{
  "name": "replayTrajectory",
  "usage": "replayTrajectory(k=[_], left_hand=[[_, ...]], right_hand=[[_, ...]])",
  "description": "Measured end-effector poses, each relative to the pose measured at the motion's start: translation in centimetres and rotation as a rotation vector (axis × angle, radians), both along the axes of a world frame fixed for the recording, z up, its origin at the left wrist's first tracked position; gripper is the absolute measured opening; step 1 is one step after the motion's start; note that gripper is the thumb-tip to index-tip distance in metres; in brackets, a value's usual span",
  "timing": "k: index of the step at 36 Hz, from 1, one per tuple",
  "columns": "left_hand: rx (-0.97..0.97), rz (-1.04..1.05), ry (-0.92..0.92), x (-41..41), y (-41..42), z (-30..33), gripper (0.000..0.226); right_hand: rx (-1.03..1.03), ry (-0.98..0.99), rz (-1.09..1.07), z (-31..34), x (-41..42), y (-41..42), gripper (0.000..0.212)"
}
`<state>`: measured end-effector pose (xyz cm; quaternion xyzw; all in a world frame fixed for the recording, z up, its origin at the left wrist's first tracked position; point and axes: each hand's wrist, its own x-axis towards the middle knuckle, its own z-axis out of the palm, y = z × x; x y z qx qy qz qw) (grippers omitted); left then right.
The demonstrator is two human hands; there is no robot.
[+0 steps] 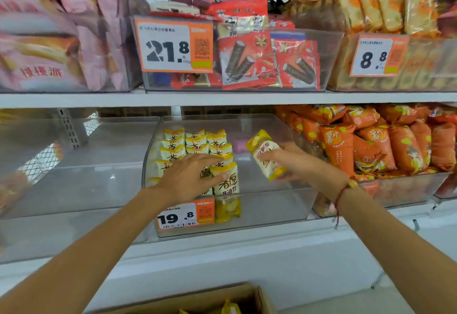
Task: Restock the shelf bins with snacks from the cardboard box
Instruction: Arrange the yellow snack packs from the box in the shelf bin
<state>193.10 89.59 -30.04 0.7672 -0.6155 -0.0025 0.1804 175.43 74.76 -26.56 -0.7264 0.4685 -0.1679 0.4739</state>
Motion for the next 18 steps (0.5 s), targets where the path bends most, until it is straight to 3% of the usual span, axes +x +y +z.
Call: replayTrajectory(k=[2,3,6,8,10,13,15,18], left_hand=[[0.0,-0.004,-0.02,0.1,-0.5,-0.1,0.062],[-0.009,-0.004,-0.018,0.3,-0.6,-0.3,0.059],[-0.052,-0.021,0.008,0.7,-0.8,-0.8,0.052],[-0.074,-0.03,0.01,1.0,-1.0,-1.2,0.049],[-0.084,-0.028,0.004,1.1,-1.2,-1.4,0.049],[-0.094,-0.023,0.008,1.1,-1.2,-1.4,0.048],[-0.107,-0.015,0.012,1.0,-1.1,-1.3,0.048],[-0.152,0.023,0.024,0.7,-0.9,-1.2,0.05]], right_hand=[[-0.137,0.126,0.036,0.6,1.5,-1.3,0.091],[-0.232,0.213,0.074,0.9,2.2,-2.1,0.092],[-0.49,0.413,0.241,1.6,4.2,-4.2,0.047],[-0.56,0.459,0.293,1.5,5.9,-5.8,0.034],[-0.611,0.481,0.301,1.2,7.6,-7.2,0.049],[-0.712,0.57,0.282,0.4,10.0,-9.0,0.088],[-0.654,0.503,0.261,-0.4,11.3,-9.6,0.084],[-0.539,0.23,0.239,-2.3,12.3,-10.0,0.066]])
